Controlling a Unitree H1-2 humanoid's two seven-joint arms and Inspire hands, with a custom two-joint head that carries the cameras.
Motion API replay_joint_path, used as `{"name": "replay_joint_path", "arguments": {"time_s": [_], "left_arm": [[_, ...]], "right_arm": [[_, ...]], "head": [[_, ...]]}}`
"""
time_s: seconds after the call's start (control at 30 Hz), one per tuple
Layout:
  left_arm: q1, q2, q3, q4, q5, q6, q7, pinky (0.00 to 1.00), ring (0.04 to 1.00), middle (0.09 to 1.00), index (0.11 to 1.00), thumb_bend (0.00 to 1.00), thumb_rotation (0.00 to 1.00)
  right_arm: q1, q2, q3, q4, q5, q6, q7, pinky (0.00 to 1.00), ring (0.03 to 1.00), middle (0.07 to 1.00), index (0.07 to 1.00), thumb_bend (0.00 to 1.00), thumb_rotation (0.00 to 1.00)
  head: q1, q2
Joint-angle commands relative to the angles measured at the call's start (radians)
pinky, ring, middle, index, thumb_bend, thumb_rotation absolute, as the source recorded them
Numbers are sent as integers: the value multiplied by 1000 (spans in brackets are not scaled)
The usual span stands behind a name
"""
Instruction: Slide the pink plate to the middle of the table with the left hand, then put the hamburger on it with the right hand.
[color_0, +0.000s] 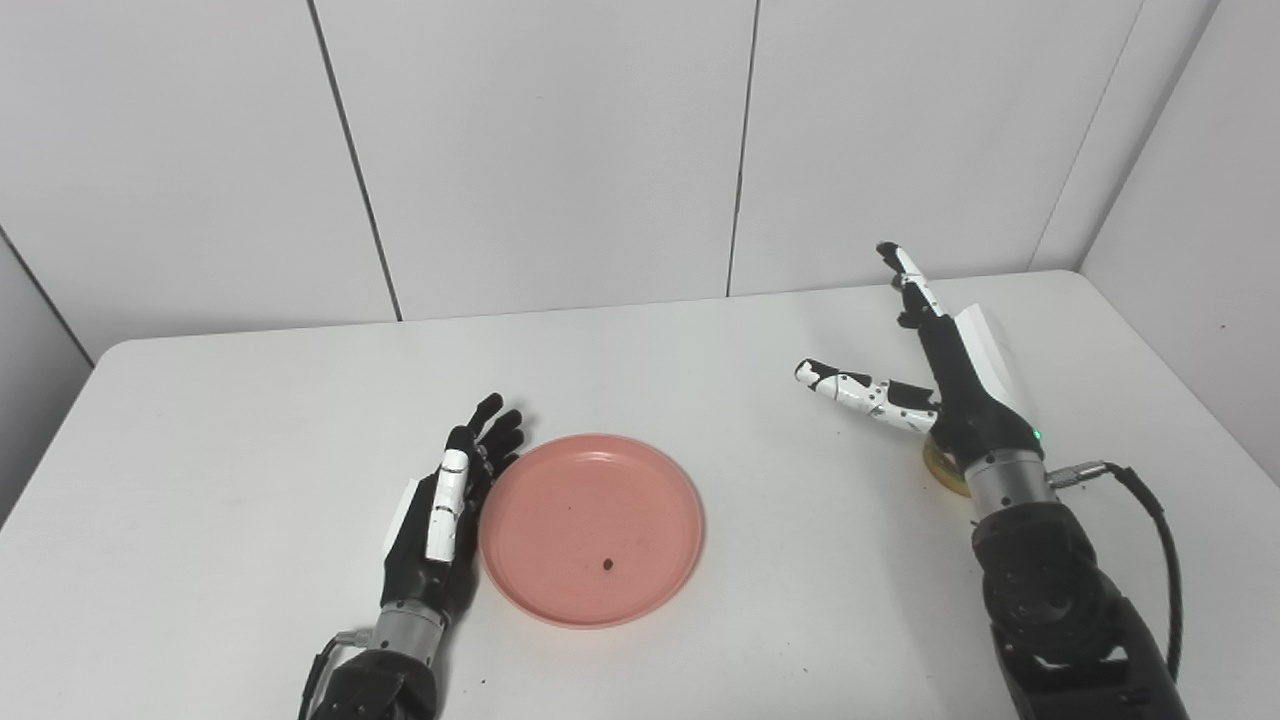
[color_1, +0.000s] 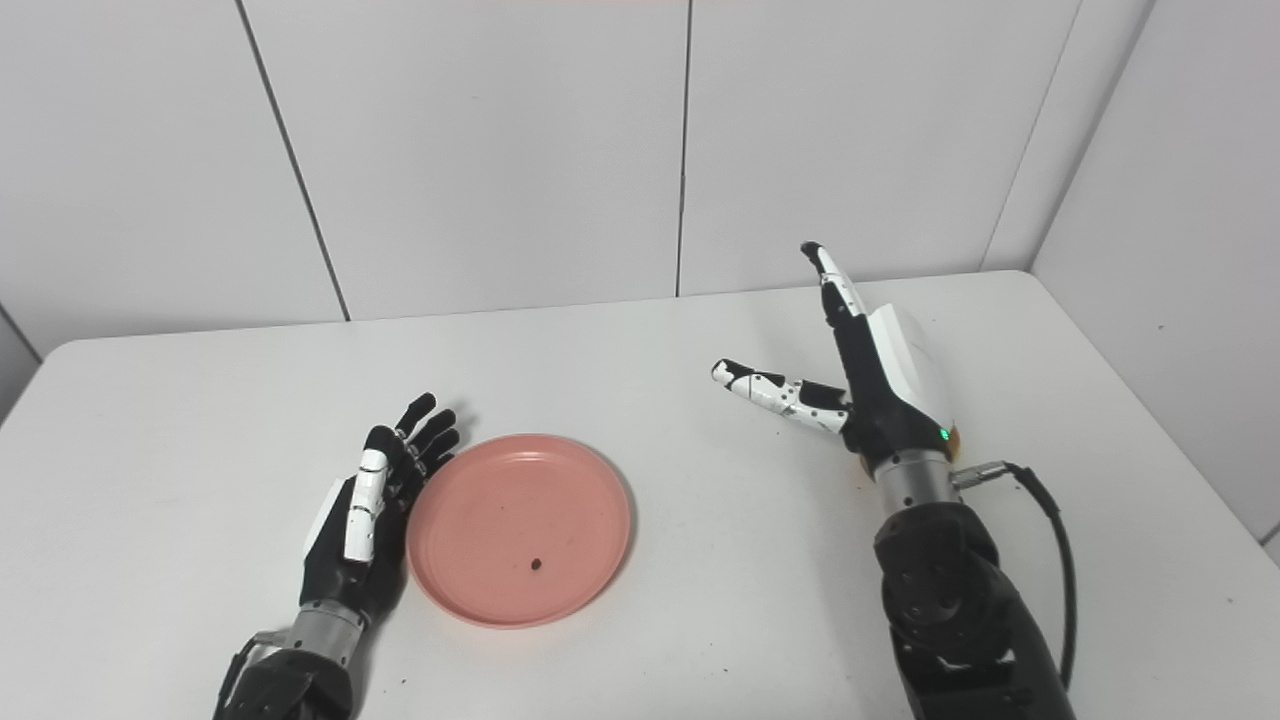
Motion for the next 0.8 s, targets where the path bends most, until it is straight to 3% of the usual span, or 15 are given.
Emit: {"name": "replay_joint_path", "arguments": {"time_s": [0.0,0.17,0.3,0.5,0.63,0.77], "left_arm": [[41,6,10,35,-11,20,1,942,925,908,900,574,1000],[38,6,16,37,-1,23,10,929,913,898,890,589,1000],[32,8,24,48,-2,18,9,937,908,893,886,600,1000],[31,12,29,48,-9,18,-5,935,911,900,890,607,994],[29,17,28,49,-13,19,-16,947,920,908,899,603,996],[29,18,30,48,-22,18,-20,944,921,907,895,603,984]], "right_arm": [[-30,-38,-18,-36,-38,15,-5,816,913,951,951,753,568],[-22,-77,-51,-40,-66,34,-4,776,900,953,957,773,557],[-25,-96,-61,-54,-128,109,11,758,895,948,960,816,568],[-18,-133,-86,-41,-139,118,29,745,877,930,953,837,505],[-12,-142,-116,-31,-156,127,74,764,888,934,948,862,487],[-15,-118,-183,-20,-185,127,158,770,891,934,941,894,493]], "head": [[0,0],[-8,-3],[-12,-4],[-17,-2],[-16,-1],[-18,-1]]}}
